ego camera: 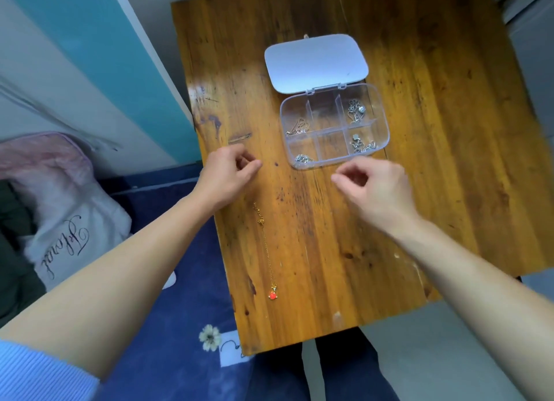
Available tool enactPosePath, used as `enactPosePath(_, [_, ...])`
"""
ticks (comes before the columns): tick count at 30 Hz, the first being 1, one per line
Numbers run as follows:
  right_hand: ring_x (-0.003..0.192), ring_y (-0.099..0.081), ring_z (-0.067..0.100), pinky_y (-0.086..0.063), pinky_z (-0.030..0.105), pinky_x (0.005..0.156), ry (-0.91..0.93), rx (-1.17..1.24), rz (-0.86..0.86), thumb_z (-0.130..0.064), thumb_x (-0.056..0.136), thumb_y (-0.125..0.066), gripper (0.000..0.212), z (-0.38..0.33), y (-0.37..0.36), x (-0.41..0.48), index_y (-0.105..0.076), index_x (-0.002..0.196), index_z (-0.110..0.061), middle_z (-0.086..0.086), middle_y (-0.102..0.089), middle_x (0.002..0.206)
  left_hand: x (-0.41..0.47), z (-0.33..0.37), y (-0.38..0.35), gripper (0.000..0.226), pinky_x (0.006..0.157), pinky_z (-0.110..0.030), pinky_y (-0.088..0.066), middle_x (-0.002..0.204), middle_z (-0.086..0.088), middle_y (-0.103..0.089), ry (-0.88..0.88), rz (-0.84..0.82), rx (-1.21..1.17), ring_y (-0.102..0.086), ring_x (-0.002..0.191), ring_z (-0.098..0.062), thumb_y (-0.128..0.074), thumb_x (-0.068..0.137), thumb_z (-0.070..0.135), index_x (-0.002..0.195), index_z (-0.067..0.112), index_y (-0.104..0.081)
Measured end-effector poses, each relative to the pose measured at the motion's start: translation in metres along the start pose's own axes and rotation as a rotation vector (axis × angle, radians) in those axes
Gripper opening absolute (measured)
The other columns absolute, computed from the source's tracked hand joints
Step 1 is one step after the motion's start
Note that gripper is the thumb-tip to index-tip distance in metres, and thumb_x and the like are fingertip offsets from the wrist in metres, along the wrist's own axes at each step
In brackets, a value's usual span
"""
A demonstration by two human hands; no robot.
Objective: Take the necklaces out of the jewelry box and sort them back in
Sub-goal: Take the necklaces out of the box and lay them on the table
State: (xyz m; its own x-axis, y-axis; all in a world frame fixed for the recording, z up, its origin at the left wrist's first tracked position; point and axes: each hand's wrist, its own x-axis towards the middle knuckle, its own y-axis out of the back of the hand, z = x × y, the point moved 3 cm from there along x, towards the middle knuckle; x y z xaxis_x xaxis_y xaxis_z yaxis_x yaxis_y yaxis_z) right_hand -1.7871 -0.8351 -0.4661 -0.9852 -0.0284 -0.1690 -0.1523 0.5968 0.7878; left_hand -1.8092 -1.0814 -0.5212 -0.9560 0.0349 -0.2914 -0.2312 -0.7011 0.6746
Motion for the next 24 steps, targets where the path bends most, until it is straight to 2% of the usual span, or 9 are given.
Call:
enactPosePath(2, [0.074, -0.065, 0.015, -0.051, 0.031, 0.069, 0.037, -0.034, 0.012, -0.030, 0.079, -0.071, 0.008, -0.016, 0.010, 0.044, -0.074, 0.082, -0.023, -0.005, -0.072, 0.077, 0.019, 0.012, -0.003, 0.027, 0.060, -0.027, -0.047, 0.077, 0.000, -0.065, 0.128, 0.019, -0.194, -0.058, 0.069, -0.012, -0.058, 0.092, 0.039, 0.089, 0.013, -0.066])
enactPosePath(6, [0.088, -0.065, 0.019, -0.052, 0.031, 0.074, 0.029, -0.316, -0.271, -0.031, 0.075, -0.072, 0.008, -0.034, -0.015, 0.093, -0.073, 0.082, -0.027, -0.003, -0.073, 0.088, 0.047, 0.030, -0.016, 0.039, 0.053, -0.028, -0.042, 0.068, -0.006, -0.058, 0.299, -0.033, -0.511, -0.050, 0.055, -0.020, -0.058, 0.091, 0.044, 0.089, 0.005, -0.062])
enactPosePath(9, [0.091, -0.065, 0.026, -0.047, 0.030, 0.072, 0.055, -0.514, -0.392, -0.036, 0.069, -0.077, 0.016, -0.035, -0.036, 0.104, -0.070, 0.081, -0.026, 0.003, -0.071, 0.093, 0.057, 0.029, -0.018, 0.043, 0.049, -0.027, -0.038, 0.063, -0.007, -0.055, 0.327, -0.041, -0.523, -0.045, 0.048, -0.019, -0.064, 0.086, 0.047, 0.087, 0.004, -0.062])
enactPosePath(13, [0.089, -0.063, 0.030, -0.044, 0.031, 0.070, 0.088, -0.626, -0.371, -0.049, 0.064, -0.077, 0.038, -0.037, -0.048, 0.110, -0.070, 0.088, -0.019, 0.007, -0.061, 0.085, 0.061, 0.026, -0.019, 0.046, 0.048, -0.025, -0.039, 0.062, -0.008, -0.054, 0.362, -0.062, -0.523, -0.043, 0.045, -0.017, -0.069, 0.082, 0.048, 0.088, 0.003, -0.064])
enactPosePath(16, [0.087, -0.064, 0.031, -0.043, 0.030, 0.068, 0.098, -0.640, -0.366, -0.044, 0.063, -0.074, 0.034, -0.040, -0.052, 0.111, -0.069, 0.086, -0.019, 0.009, -0.065, 0.088, 0.063, 0.024, -0.019, 0.046, 0.048, -0.024, -0.041, 0.065, -0.010, -0.054, 0.366, -0.065, -0.536, -0.044, 0.045, -0.016, -0.070, 0.082, 0.046, 0.087, 0.001, -0.064])
enactPosePath(19, [0.089, -0.064, 0.031, -0.041, 0.030, 0.067, 0.106, -0.641, -0.379, -0.036, 0.066, -0.073, 0.030, -0.040, -0.055, 0.112, -0.071, 0.091, -0.019, 0.008, -0.068, 0.093, 0.063, 0.022, -0.020, 0.054, 0.054, -0.029, -0.046, 0.067, -0.010, -0.056, 0.366, -0.063, -0.520, -0.046, 0.049, -0.017, -0.069, 0.082, 0.047, 0.091, -0.006, -0.065])
enactPosePath(22, [0.087, -0.063, 0.032, -0.041, 0.030, 0.067, 0.127, -0.625, -0.375, -0.025, 0.068, -0.065, 0.024, -0.036, -0.054, 0.113, -0.071, 0.092, -0.020, 0.009, -0.068, 0.093, 0.065, 0.020, -0.022, 0.053, 0.057, -0.031, -0.046, 0.064, -0.007, -0.056, 0.373, -0.068, -0.525, -0.047, 0.049, -0.016, -0.069, 0.081, 0.049, 0.089, -0.003, -0.066])
enactPosePath(24, [0.086, -0.062, 0.033, -0.041, 0.031, 0.066, 0.145, -0.617, -0.380, -0.026, 0.070, -0.064, 0.021, -0.033, -0.055, 0.113, -0.069, 0.088, -0.019, 0.009, -0.067, 0.090, 0.065, 0.019, -0.023, 0.049, 0.054, -0.029, -0.046, 0.062, -0.006, -0.056, 0.372, -0.067, -0.532, -0.046, 0.048, -0.016, -0.070, 0.080, 0.050, 0.082, 0.002, -0.065])
